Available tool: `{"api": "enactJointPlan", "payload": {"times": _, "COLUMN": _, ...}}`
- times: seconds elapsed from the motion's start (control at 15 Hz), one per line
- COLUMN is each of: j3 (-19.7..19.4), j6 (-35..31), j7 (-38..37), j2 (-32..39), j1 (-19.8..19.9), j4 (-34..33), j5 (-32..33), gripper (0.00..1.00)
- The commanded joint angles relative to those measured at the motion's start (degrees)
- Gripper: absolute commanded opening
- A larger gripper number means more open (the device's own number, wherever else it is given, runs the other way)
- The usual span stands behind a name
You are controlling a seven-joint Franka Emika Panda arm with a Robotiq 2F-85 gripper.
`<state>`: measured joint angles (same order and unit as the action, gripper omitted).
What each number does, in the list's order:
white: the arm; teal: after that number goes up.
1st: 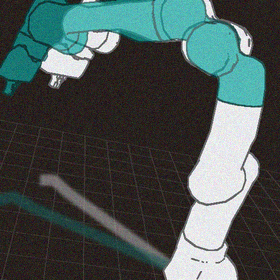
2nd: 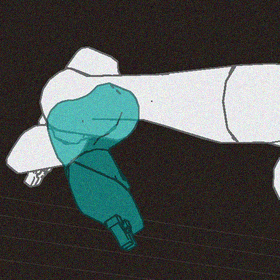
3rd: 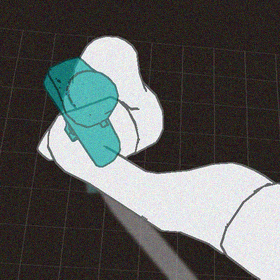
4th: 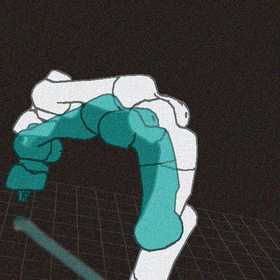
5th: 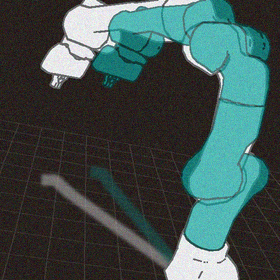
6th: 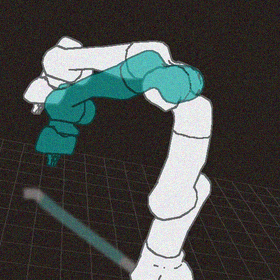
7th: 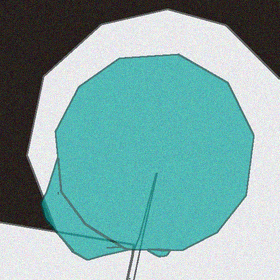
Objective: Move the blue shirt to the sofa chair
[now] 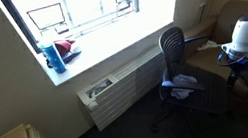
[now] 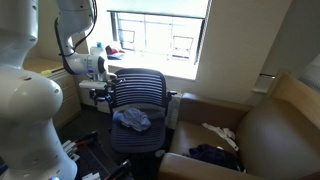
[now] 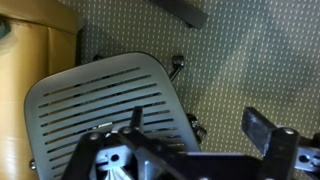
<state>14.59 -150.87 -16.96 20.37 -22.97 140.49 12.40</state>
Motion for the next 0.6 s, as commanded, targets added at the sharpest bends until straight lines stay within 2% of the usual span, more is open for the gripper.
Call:
{"api": "enactJointPlan", "payload": {"times": 0.0, "j3": -0.5, "j6": 0.4, "j7": 1.6, "j2": 1.0, "j1": -0.8, "j4": -0.9, "j5": -2.2, "gripper": 1.0}}
{"api": "enactJointPlan", "payload": {"times": 0.13, "j3": -0.4, "j6": 0.8, "j7": 2.4, "j2": 1.7, "j1": -0.5, "j4": -1.7, "j5": -3.1, "gripper": 1.0}}
{"api": "enactJointPlan", "payload": {"times": 0.2, "j3": -3.0, "j6": -0.1, "j7": -1.4, "j2": 0.4, "j1": -2.5, "j4": -0.7, "j5": 0.2, "gripper": 1.0}}
{"api": "enactJointPlan", "payload": {"times": 0.4, "j3": -8.2, "j6": -11.6, "j7": -11.1, "j2": 7.4, "j1": -5.6, "j4": -3.7, "j5": 2.8, "gripper": 1.0}}
{"api": "enactJointPlan", "payload": {"times": 0.53, "j3": -13.2, "j6": -20.6, "j7": -16.6, "j2": 13.4, "j1": -10.2, "j4": -6.7, "j5": 3.1, "gripper": 1.0}}
